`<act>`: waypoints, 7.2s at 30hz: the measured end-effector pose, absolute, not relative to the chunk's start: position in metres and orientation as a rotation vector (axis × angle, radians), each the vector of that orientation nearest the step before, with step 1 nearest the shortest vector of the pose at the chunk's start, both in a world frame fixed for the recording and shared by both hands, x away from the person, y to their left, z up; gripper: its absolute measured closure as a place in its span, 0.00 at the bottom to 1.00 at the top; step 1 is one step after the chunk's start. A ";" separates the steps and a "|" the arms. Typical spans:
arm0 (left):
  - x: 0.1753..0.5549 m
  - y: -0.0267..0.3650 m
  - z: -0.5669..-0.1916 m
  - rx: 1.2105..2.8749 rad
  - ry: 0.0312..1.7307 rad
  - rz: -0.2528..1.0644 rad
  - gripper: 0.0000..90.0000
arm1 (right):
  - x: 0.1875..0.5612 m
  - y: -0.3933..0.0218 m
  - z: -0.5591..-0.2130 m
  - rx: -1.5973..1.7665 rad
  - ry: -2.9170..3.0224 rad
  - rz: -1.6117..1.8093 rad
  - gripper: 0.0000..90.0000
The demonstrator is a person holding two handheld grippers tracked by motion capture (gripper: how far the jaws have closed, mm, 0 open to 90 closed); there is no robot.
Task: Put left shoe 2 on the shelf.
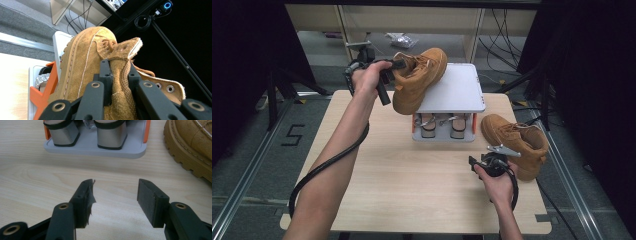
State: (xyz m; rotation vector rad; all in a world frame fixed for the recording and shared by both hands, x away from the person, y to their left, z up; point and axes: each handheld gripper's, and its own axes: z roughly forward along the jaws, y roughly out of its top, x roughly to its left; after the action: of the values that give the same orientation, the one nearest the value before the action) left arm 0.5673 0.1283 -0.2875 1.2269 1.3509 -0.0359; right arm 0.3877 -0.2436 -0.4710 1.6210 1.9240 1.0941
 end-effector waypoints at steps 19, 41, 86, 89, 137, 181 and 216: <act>0.577 0.125 -0.287 1.255 1.388 0.010 0.82 | 0.389 -0.241 -0.477 1.637 1.935 1.068 0.52; 0.570 0.118 -0.279 1.296 1.287 0.094 0.50 | 0.389 -0.239 -0.477 1.636 1.951 1.056 0.51; 0.475 0.183 -0.372 1.534 1.174 0.115 1.00 | 0.387 -0.230 -0.479 1.644 1.986 1.046 0.50; 0.474 0.173 -0.372 1.561 1.152 0.129 1.00 | 0.387 -0.230 -0.479 1.639 1.986 1.045 0.50; 0.484 0.143 -0.376 1.605 1.155 0.146 1.00 | 0.388 -0.230 -0.482 1.661 1.971 1.065 0.50; 0.504 0.096 -0.375 1.639 1.142 0.078 1.00 | 0.387 -0.232 -0.482 1.667 1.979 1.053 0.50; 0.468 0.136 -0.379 1.624 1.063 0.232 0.81 | 0.387 -0.242 -0.476 1.614 1.963 1.068 0.50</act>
State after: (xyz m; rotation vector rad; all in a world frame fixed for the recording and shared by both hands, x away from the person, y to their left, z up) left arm 0.4678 0.1363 -0.3790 1.6236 1.0630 0.2322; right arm 0.3875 -0.2416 -0.4755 1.6140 1.9633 1.0681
